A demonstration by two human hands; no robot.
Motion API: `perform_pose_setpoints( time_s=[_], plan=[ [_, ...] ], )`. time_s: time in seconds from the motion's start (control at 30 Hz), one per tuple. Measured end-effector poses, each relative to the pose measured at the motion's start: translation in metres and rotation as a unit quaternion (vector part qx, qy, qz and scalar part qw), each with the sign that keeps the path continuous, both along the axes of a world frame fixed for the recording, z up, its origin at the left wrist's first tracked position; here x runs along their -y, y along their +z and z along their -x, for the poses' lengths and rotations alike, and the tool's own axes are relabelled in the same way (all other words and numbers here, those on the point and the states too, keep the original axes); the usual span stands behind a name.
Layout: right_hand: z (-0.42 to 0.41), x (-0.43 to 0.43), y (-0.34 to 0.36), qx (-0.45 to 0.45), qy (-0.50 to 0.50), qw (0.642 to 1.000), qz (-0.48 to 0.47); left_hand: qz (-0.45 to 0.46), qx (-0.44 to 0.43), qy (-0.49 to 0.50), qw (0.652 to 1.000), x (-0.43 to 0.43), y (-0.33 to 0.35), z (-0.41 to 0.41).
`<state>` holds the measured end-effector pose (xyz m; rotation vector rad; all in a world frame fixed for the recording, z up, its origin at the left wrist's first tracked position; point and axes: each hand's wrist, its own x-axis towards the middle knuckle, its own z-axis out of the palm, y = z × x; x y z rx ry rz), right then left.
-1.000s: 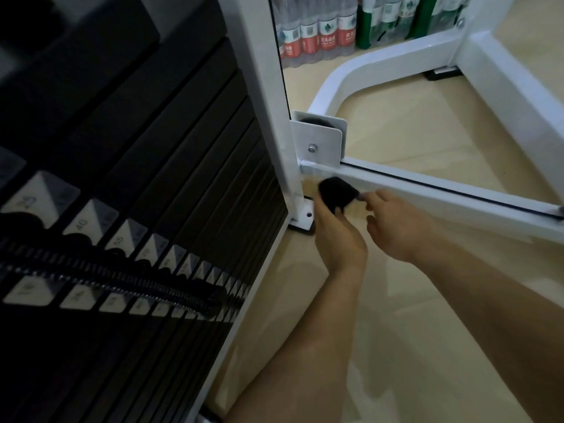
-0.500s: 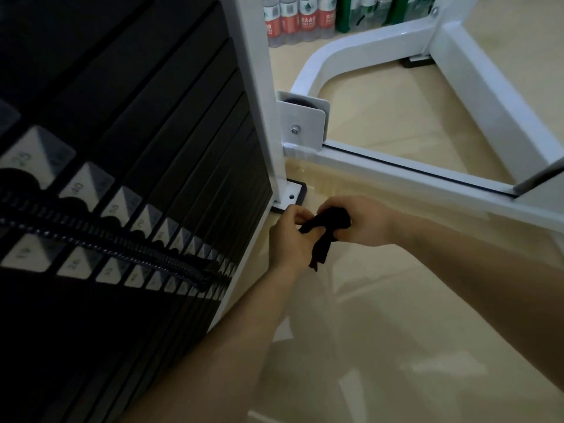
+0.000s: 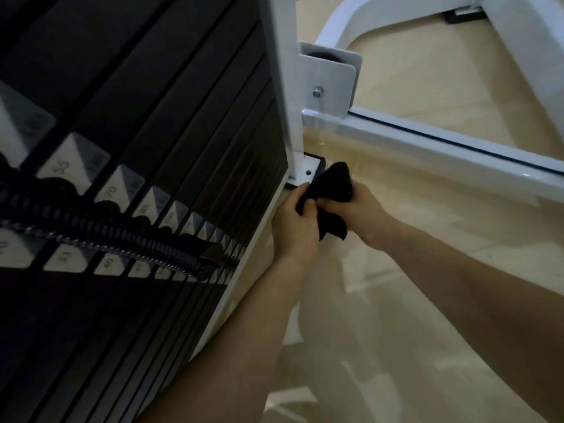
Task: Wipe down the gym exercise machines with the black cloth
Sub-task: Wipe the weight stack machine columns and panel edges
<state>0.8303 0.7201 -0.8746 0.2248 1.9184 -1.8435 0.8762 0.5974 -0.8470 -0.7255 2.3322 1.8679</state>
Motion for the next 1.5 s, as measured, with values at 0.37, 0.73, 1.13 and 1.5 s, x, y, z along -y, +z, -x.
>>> perform_pose_setpoints(
  time_s=[0.37, 0.73, 1.13, 1.5],
  plan=[
    [0.074, 0.074, -0.008, -0.227, -0.128, 0.942, -0.213, -0.018, 0.069, 0.087, 0.994, 0.019, -0.031, -0.025],
    [0.031, 0.078, -0.032, -0.264, -0.114, 0.941, -0.180, 0.060, 0.085, 0.032, 0.994, 0.031, -0.040, -0.042],
    [-0.019, 0.103, -0.043, -0.252, -0.058, 0.950, -0.177, 0.269, 0.074, -0.198, 0.940, 0.088, -0.037, -0.094],
    [-0.005, 0.110, -0.043, -0.191, -0.114, 0.955, -0.197, 0.273, 0.081, -0.205, 0.936, 0.086, -0.043, -0.107]
  ],
)
